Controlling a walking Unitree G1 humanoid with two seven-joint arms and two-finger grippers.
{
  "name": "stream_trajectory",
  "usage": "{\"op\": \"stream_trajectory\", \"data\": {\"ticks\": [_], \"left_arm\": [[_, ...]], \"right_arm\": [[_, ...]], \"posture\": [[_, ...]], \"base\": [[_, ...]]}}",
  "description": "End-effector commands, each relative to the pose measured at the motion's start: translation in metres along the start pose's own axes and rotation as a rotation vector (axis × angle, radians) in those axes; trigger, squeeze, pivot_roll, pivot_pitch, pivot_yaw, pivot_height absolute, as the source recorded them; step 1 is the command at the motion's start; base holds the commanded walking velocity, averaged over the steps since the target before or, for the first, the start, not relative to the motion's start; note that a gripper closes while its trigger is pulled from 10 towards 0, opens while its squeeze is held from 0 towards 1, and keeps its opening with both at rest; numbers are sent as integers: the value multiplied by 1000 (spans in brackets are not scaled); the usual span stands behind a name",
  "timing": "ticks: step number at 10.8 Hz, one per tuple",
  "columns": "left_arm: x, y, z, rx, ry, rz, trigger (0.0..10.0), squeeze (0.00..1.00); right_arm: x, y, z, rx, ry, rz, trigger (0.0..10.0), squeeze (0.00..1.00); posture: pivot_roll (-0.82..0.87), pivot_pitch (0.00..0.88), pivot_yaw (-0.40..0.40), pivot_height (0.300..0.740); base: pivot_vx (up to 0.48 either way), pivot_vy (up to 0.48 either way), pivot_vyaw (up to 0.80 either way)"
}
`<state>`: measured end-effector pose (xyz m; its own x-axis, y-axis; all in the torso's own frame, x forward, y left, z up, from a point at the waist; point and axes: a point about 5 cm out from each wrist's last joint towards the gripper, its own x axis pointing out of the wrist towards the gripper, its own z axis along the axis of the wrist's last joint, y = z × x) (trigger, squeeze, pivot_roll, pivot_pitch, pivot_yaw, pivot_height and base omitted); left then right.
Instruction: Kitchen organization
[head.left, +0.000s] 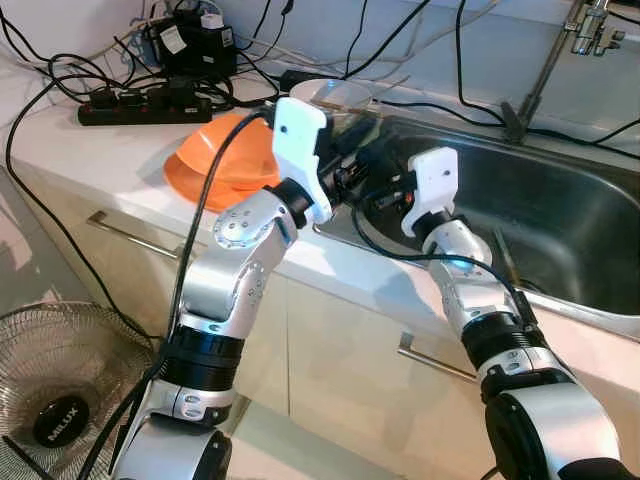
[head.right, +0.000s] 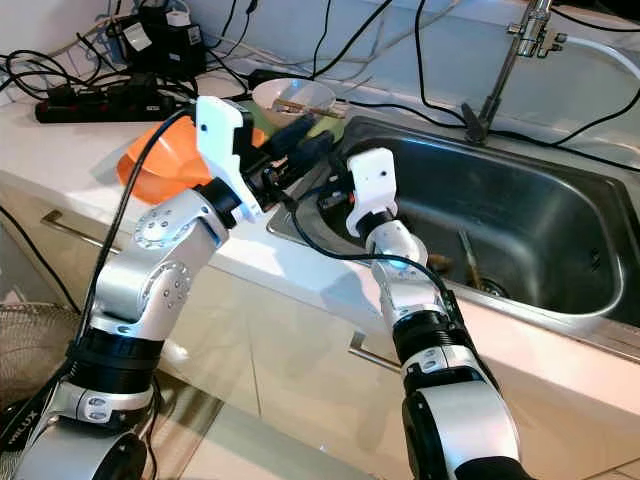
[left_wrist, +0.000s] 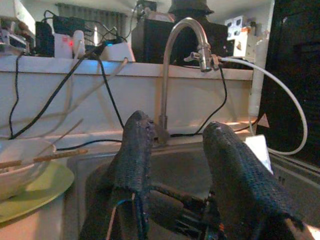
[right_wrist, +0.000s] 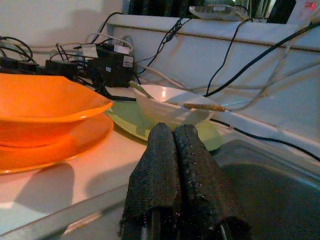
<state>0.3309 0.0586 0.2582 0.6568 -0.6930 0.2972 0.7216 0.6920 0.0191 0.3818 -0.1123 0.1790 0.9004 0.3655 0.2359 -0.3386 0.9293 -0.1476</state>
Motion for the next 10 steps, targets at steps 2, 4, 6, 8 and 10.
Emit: {"op": "stream_trajectory", "data": {"ticks": [2, 4, 6, 8, 10], "left_arm": [[0, 2, 3, 13, -16, 22, 10000, 0], [-5, 6, 2, 40, -15, 65, 10000, 0], [-16, 13, 1, 149, 14, 127, 10000, 0], [-39, 49, 5, 191, 40, 355, 10000, 0], [-59, 79, 12, 167, 10, 604, 10000, 0]], "right_arm": [[1, -6, 2, 3, 3, -31, 0, 0], [0, -13, 0, -1, 20, -84, 10000, 0], [0, -20, 2, -5, 18, -126, 10000, 0], [-1, -23, 1, 4, 25, -156, 10000, 0], [-1, -22, 0, 7, 27, -155, 10000, 0]], "posture": [[244, 0, -26, 725], [244, 0, -25, 725], [242, 3, -22, 725], [249, 12, -28, 725], [253, 16, -31, 725]], "base": [[0, 0, 0], [0, 0, 0], [0, 0, 0], [0, 0, 0], [0, 0, 0]]}}
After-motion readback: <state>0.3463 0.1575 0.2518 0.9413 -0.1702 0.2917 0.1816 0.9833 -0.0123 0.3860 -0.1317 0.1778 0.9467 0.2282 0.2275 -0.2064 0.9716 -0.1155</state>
